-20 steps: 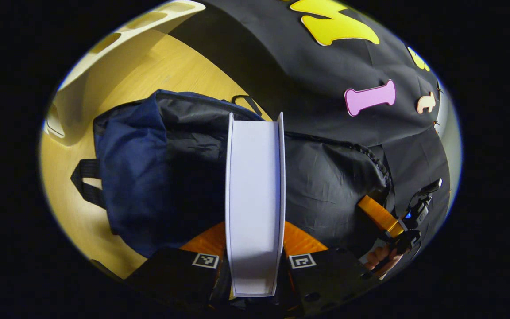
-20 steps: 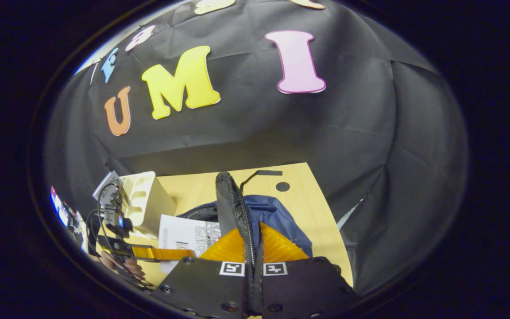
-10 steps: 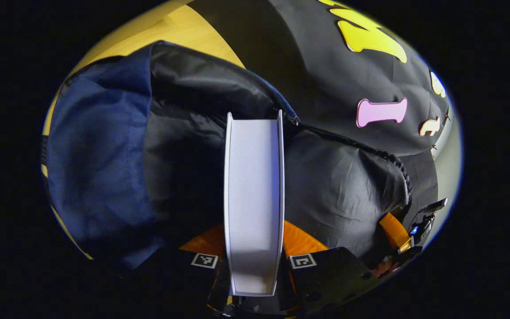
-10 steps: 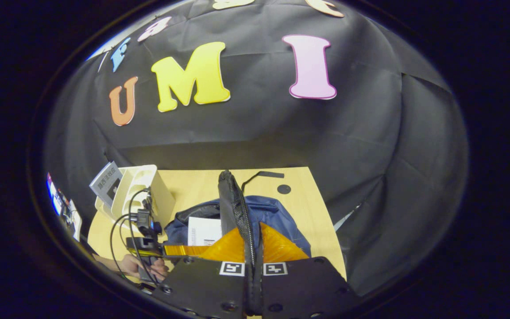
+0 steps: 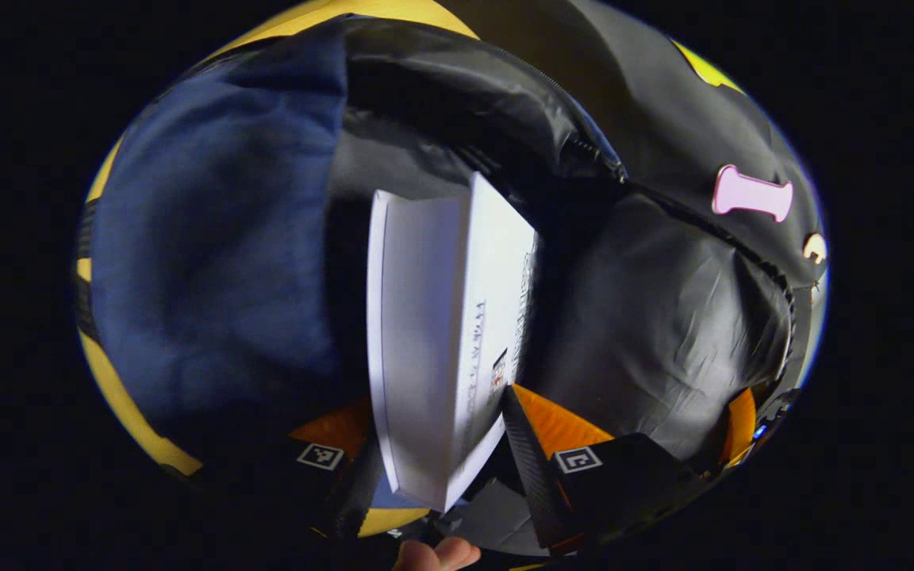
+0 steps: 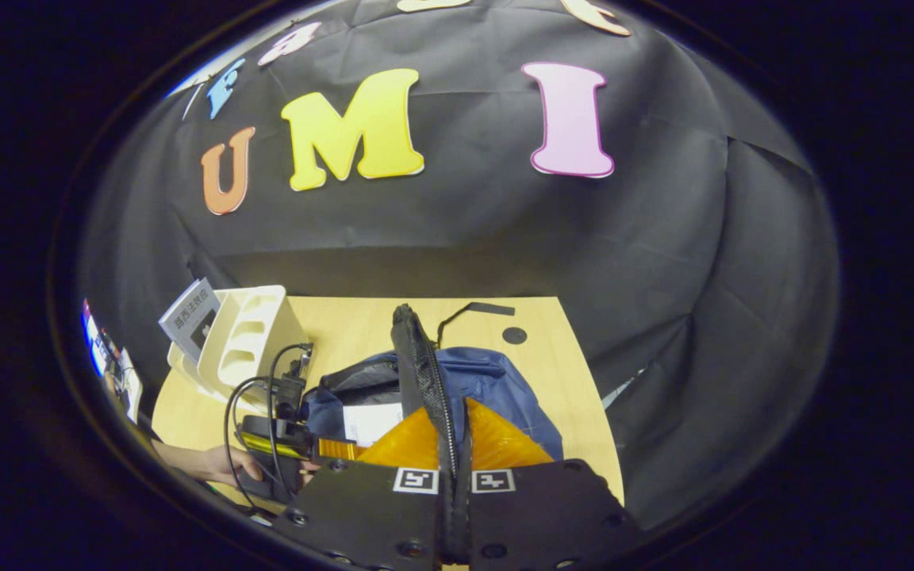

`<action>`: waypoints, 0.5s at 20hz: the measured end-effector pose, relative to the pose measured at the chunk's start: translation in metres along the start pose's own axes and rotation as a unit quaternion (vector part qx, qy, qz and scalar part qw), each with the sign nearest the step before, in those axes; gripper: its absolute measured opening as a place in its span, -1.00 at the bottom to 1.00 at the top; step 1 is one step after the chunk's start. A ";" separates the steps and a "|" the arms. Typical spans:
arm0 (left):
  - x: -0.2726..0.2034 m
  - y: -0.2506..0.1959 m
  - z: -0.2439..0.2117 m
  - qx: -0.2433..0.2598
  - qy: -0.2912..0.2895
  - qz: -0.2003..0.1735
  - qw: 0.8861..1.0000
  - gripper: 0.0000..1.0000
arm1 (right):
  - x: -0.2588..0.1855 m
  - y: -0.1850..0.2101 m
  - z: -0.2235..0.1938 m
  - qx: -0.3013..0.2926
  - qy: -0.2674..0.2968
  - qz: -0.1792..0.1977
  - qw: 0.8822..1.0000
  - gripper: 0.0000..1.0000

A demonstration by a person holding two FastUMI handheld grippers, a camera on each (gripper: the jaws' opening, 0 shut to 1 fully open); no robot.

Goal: Open the schoolbag, grab two books from the bookshelf and put them into the schoolbag.

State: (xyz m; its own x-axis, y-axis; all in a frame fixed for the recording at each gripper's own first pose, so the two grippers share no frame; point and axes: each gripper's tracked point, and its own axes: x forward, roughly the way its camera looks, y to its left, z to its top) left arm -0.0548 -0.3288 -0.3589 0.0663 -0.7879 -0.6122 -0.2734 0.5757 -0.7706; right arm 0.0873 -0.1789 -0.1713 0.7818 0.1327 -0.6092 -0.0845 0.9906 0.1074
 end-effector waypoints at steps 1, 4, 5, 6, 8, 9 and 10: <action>-0.013 0.007 -0.006 0.014 0.010 0.029 0.999 0.79 | 0.002 0.002 -0.001 -0.002 0.000 0.000 1.000 -0.99; -0.051 0.014 -0.017 0.061 0.016 0.094 0.994 0.63 | 0.002 0.008 -0.004 -0.012 -0.002 -0.003 1.000 -0.99; -0.069 0.017 -0.018 0.078 0.016 0.116 0.990 0.63 | 0.003 0.011 -0.005 -0.014 -0.002 -0.004 1.000 -0.99; -0.087 0.021 -0.021 0.105 0.014 0.141 0.984 0.63 | 0.004 0.012 -0.006 -0.017 -0.002 -0.006 1.000 -0.99; -0.124 0.026 -0.012 0.169 -0.012 0.196 0.966 0.63 | 0.004 0.017 -0.008 -0.017 0.002 -0.010 1.000 -0.99; -0.142 0.026 -0.005 0.193 -0.029 0.219 0.956 0.63 | 0.004 0.018 -0.009 -0.016 0.003 -0.012 1.000 -0.99; -0.161 0.024 0.002 0.212 -0.047 0.234 0.948 0.67 | 0.004 0.019 -0.008 -0.015 0.003 -0.014 1.000 -0.99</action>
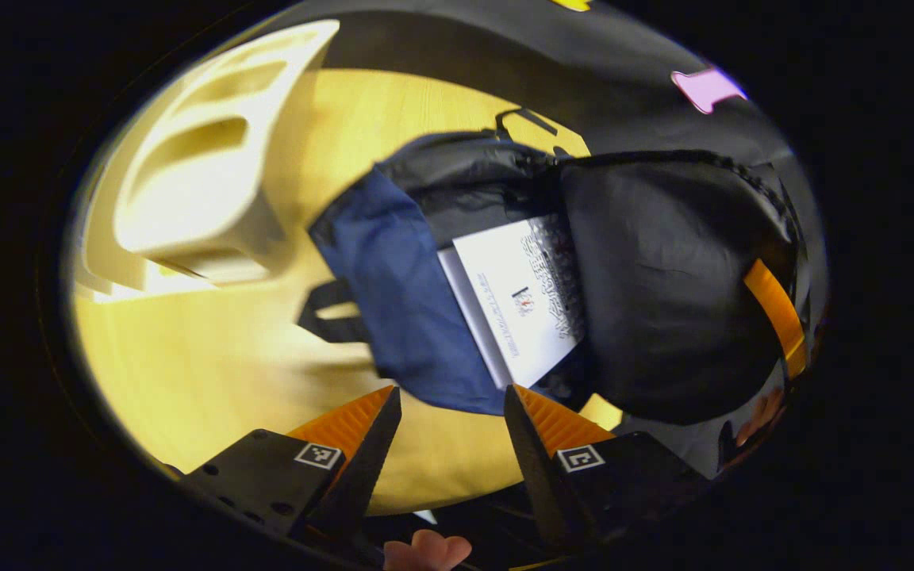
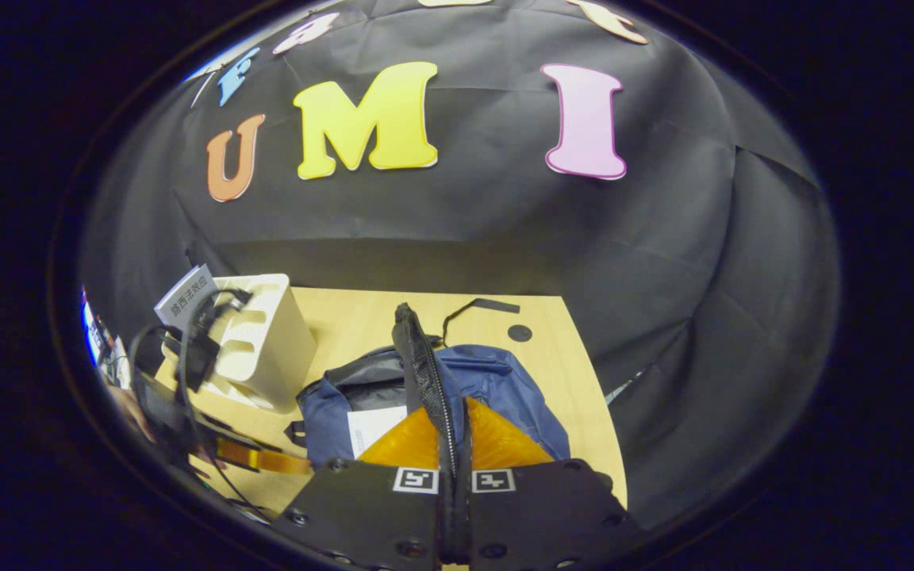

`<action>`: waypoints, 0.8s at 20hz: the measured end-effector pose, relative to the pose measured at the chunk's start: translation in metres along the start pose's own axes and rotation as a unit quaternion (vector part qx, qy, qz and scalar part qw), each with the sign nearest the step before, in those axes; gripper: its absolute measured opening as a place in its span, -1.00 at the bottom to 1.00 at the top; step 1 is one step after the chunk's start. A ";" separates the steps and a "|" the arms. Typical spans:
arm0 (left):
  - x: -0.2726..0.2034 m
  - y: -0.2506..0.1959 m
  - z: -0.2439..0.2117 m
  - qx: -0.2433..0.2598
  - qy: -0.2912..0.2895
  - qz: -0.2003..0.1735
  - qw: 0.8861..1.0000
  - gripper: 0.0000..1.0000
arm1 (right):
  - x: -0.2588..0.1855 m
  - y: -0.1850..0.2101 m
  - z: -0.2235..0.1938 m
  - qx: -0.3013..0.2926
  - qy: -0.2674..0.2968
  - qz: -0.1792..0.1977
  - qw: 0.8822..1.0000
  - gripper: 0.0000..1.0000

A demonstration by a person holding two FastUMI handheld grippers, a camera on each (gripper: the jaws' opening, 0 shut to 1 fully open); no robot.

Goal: Open the schoolbag, grab two books from the bookshelf and put them into the schoolbag.

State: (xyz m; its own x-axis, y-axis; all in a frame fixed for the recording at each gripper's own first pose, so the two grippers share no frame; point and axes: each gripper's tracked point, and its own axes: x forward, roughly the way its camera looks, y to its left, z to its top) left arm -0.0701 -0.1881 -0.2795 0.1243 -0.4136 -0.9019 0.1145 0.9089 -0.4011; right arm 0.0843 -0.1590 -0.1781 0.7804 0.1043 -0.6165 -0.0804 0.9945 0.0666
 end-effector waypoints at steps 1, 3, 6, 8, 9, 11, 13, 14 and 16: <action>-0.015 0.009 0.004 0.013 -0.018 0.019 1.000 0.69 | -0.001 0.001 0.000 0.000 -0.001 -0.002 1.000 -0.99; -0.048 0.028 0.014 0.028 -0.055 0.051 0.997 0.69 | -0.001 0.004 0.001 0.001 -0.001 -0.008 1.000 -0.99; -0.101 0.064 0.031 0.047 -0.115 0.111 0.986 0.69 | -0.002 0.008 0.001 -0.006 -0.001 -0.017 1.000 -0.99; -0.137 0.092 0.046 0.075 -0.150 0.159 0.973 0.69 | 0.000 0.014 0.002 -0.010 0.000 -0.020 1.000 -0.99; -0.151 0.102 0.051 0.076 -0.158 0.164 0.971 0.68 | 0.000 0.018 0.002 -0.011 0.001 -0.021 1.000 -0.99; -0.178 0.115 0.056 0.051 -0.159 0.153 0.974 0.90 | 0.001 0.025 0.003 -0.011 0.002 -0.022 1.000 -0.99; -0.203 0.134 0.071 0.028 -0.160 0.141 0.976 1.00 | 0.001 0.032 0.005 -0.011 0.002 -0.022 1.000 -0.99; -0.216 0.144 0.080 0.017 -0.160 0.136 0.978 0.96 | 0.001 0.034 0.006 -0.010 0.002 -0.023 1.000 -0.99; -0.240 0.156 0.101 -0.008 -0.157 0.117 0.981 0.96 | 0.001 0.038 0.006 -0.011 0.000 -0.026 1.000 -0.99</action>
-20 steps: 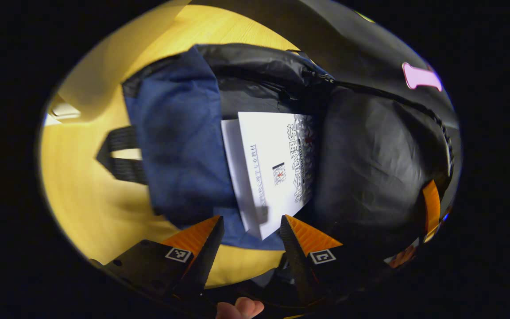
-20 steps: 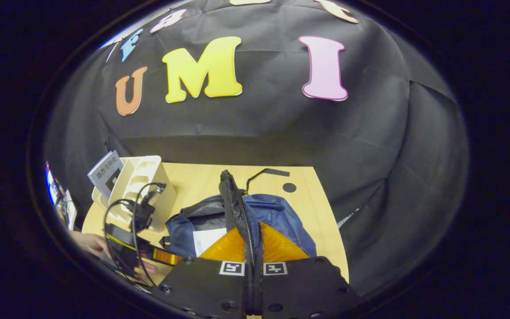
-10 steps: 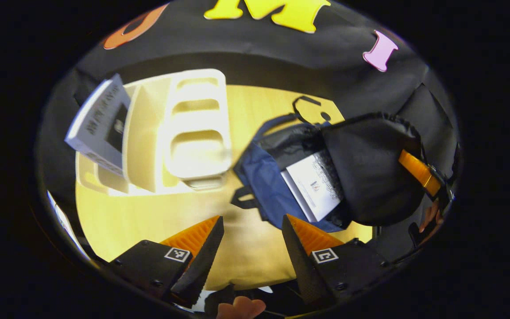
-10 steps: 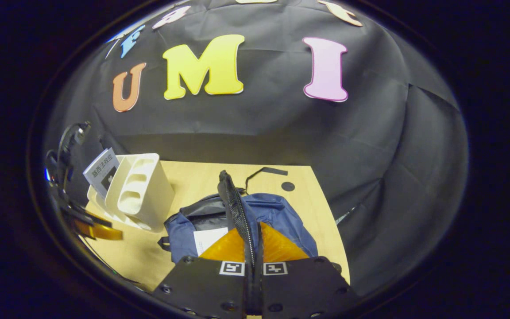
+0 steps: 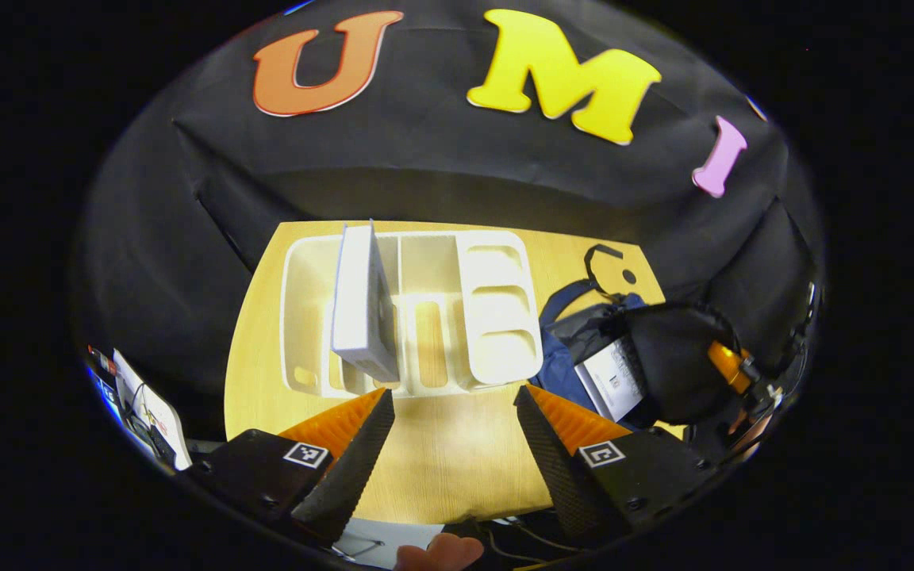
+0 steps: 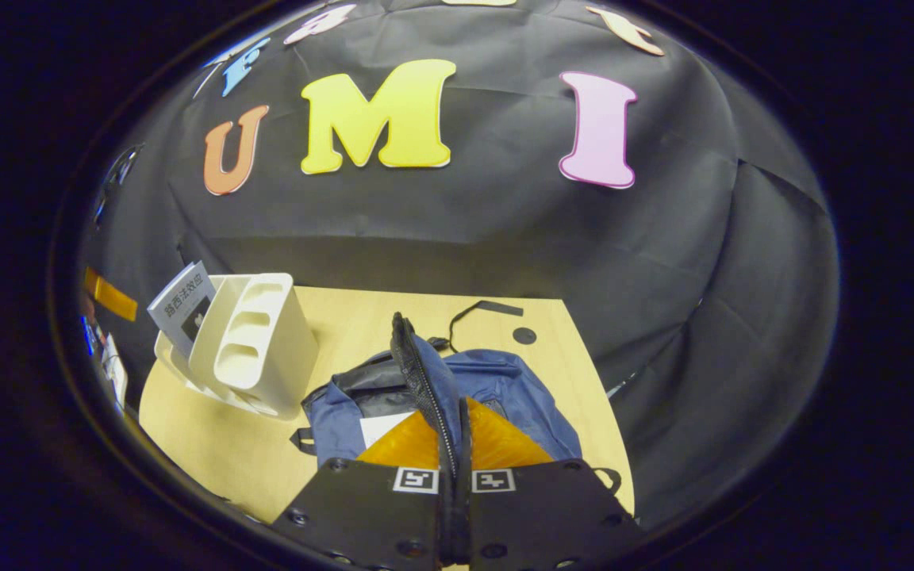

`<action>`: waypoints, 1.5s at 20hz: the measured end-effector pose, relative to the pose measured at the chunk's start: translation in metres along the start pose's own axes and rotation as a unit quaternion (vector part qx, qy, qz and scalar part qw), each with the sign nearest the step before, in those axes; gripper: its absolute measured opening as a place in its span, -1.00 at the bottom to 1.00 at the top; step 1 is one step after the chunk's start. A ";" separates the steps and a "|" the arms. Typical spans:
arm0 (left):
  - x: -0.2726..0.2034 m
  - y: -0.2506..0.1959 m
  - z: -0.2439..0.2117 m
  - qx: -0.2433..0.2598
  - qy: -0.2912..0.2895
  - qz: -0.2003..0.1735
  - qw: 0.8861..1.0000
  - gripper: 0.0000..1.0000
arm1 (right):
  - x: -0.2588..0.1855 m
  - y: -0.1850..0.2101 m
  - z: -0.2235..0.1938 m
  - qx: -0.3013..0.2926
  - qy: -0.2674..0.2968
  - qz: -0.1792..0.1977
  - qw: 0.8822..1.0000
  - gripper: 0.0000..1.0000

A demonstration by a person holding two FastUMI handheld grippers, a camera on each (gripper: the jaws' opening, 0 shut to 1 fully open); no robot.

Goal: Open the schoolbag, grab two books from the bookshelf and put them into the schoolbag.

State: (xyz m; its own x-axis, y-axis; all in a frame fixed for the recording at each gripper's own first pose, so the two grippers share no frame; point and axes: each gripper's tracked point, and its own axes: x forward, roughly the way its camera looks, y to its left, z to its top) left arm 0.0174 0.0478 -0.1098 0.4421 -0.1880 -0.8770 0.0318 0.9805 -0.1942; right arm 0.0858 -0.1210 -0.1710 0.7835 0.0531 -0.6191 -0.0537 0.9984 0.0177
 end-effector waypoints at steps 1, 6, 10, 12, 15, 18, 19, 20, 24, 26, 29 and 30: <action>-0.004 0.010 0.013 -0.007 0.005 -0.003 1.000 0.96 | 0.001 0.000 -0.001 -0.001 0.000 -0.002 1.000 -0.99; 0.006 0.055 0.059 -0.013 0.041 0.011 0.999 0.96 | 0.000 -0.002 -0.002 0.012 -0.001 -0.015 1.000 -0.99; 0.042 0.070 0.056 -0.031 0.108 -0.001 0.994 0.96 | -0.002 -0.008 -0.003 0.017 0.001 -0.026 1.000 -0.99; 0.060 0.074 0.053 -0.047 0.138 -0.006 0.989 0.96 | -0.002 -0.010 -0.002 0.016 0.001 -0.031 0.999 -0.99; 0.085 0.082 0.045 -0.072 0.173 -0.004 0.982 0.97 | 0.000 -0.012 -0.003 0.021 0.001 -0.034 0.999 -0.99; 0.111 0.092 0.036 -0.078 0.199 0.009 0.977 0.98 | 0.002 -0.016 -0.005 0.028 0.003 -0.037 0.999 -0.99; 0.117 0.096 0.032 -0.077 0.206 0.016 0.975 0.98 | 0.003 -0.016 -0.007 0.027 0.004 -0.037 0.999 -0.99; 0.124 0.098 0.030 -0.073 0.211 0.021 0.975 0.98 | 0.004 -0.017 -0.007 0.023 0.004 -0.038 0.999 -0.99; 0.143 0.108 0.020 -0.051 0.226 0.044 0.972 0.99 | 0.005 -0.016 -0.007 0.018 0.004 -0.036 0.999 -0.99; 0.148 0.110 0.016 -0.044 0.227 0.052 0.972 0.80 | 0.006 -0.017 -0.007 0.023 0.004 -0.036 0.999 -0.99; 0.152 0.109 0.012 -0.048 0.232 0.054 0.970 0.61 | 0.005 -0.019 -0.009 0.028 0.004 -0.034 0.999 -0.99; 0.153 0.111 0.011 -0.045 0.232 0.059 0.970 0.53 | 0.005 -0.021 -0.010 0.027 0.005 -0.034 0.999 -0.99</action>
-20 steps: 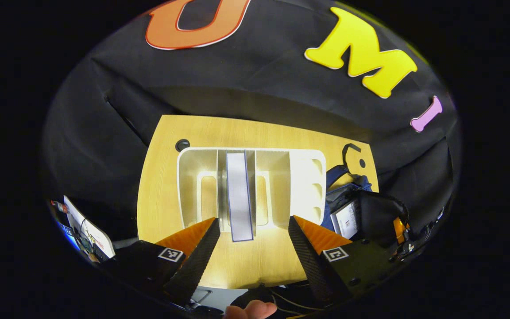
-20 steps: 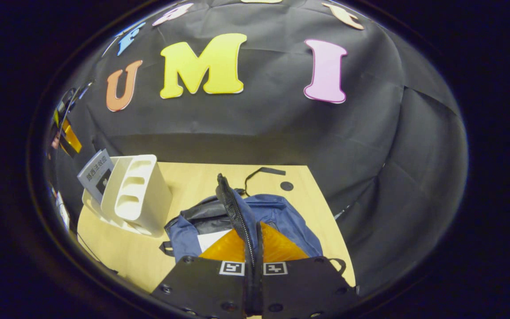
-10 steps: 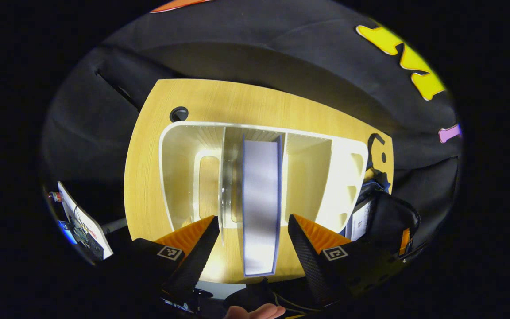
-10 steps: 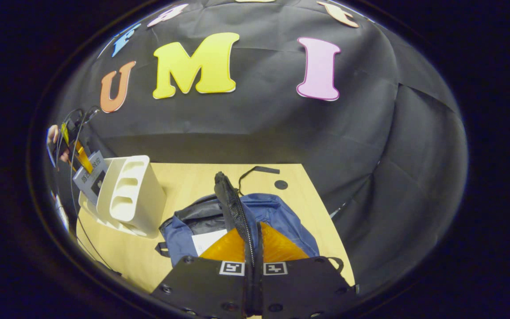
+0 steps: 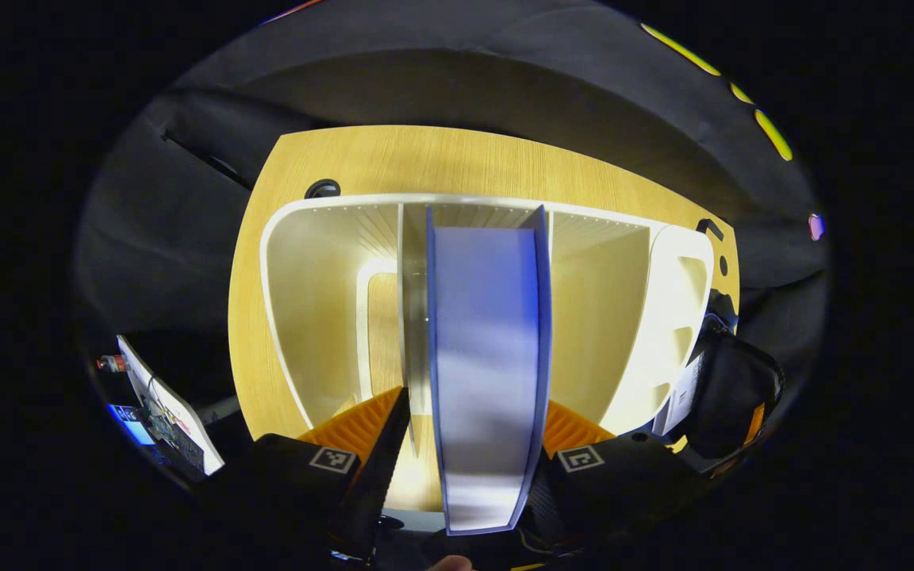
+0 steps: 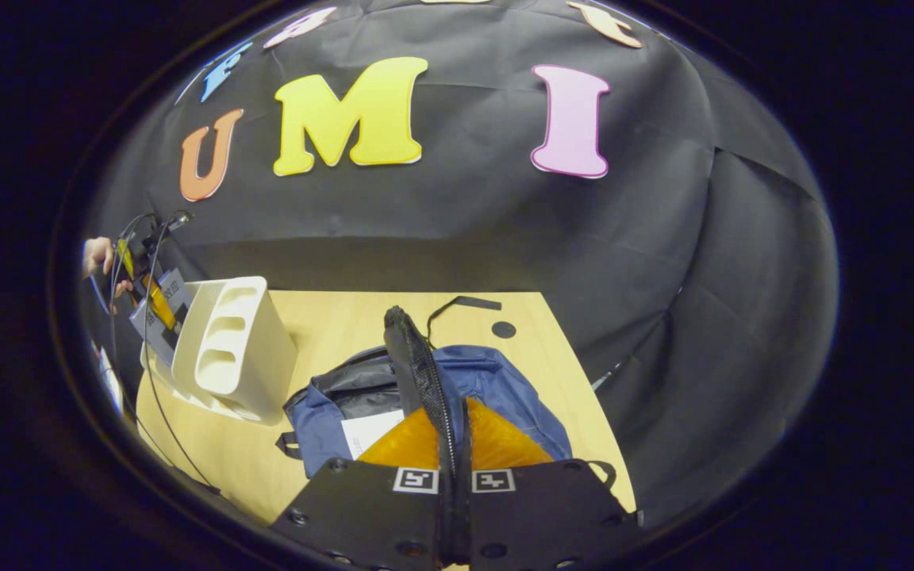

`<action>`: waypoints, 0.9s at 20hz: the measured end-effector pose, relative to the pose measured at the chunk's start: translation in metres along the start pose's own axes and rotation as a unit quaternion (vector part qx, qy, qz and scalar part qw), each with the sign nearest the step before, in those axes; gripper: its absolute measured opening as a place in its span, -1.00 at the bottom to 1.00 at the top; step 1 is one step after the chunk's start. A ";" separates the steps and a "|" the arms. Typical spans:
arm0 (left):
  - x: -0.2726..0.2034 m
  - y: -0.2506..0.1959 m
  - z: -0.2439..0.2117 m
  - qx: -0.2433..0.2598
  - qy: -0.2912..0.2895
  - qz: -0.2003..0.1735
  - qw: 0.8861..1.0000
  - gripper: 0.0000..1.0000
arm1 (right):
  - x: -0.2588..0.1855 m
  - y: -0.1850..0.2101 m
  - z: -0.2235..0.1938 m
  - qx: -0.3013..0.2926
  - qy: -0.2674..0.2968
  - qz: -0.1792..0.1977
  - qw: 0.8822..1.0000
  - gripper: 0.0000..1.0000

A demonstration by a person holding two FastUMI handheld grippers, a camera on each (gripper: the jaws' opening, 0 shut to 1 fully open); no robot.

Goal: Open the schoolbag, grab two books from the bookshelf and put them into the schoolbag.

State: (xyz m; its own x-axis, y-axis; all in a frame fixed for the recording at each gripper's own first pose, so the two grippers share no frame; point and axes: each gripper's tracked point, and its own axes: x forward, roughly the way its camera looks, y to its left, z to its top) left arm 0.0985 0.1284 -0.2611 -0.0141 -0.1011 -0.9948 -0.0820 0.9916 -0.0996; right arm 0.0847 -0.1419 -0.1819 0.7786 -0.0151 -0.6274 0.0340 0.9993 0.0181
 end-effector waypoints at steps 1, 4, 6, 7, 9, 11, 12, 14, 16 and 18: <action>0.000 0.003 0.001 0.002 -0.001 0.009 1.000 0.51 | 0.000 0.000 -0.001 -0.001 0.000 0.001 1.000 -0.99; 0.001 0.005 0.001 0.000 -0.001 0.019 1.000 0.02 | -0.001 0.000 0.000 0.001 -0.001 0.002 1.000 -0.99; -0.001 0.007 -0.003 -0.001 0.005 0.022 1.000 -0.03 | -0.002 0.000 -0.001 0.000 -0.001 0.003 1.000 -0.99; -0.003 0.006 -0.006 -0.006 0.007 0.021 1.000 -0.04 | -0.002 0.000 -0.001 -0.001 -0.001 0.004 1.000 -0.99; -0.013 0.006 -0.011 -0.013 0.006 0.022 1.000 -0.06 | -0.003 -0.002 -0.002 -0.002 -0.003 0.005 1.000 -0.99; -0.029 0.009 -0.017 -0.006 -0.008 0.023 1.000 -0.08 | -0.003 -0.002 -0.002 -0.003 -0.004 0.007 1.000 -0.99; -0.041 0.010 -0.020 -0.002 -0.017 0.023 1.000 -0.08 | -0.003 -0.002 -0.002 -0.004 -0.004 0.009 1.000 -0.99; -0.068 0.010 -0.031 0.002 -0.036 0.020 0.999 -0.09 | -0.003 -0.001 -0.003 -0.005 -0.004 0.013 1.000 -0.99; -0.096 0.008 -0.047 -0.003 -0.052 0.009 0.999 -0.10 | -0.003 -0.001 -0.002 -0.006 -0.005 0.018 1.000 -0.99; -0.124 0.004 -0.066 -0.016 -0.065 -0.011 0.998 -0.10 | -0.003 -0.003 -0.003 -0.004 -0.006 0.023 1.000 -0.99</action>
State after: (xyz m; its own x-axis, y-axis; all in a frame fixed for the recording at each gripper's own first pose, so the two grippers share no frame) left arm 0.0345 0.1394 -0.1366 0.1166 -0.1087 -0.9872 -0.1133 0.9860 -0.1220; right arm 0.0807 -0.1445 -0.1821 0.7866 0.0308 -0.6167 -0.0068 0.9991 0.0413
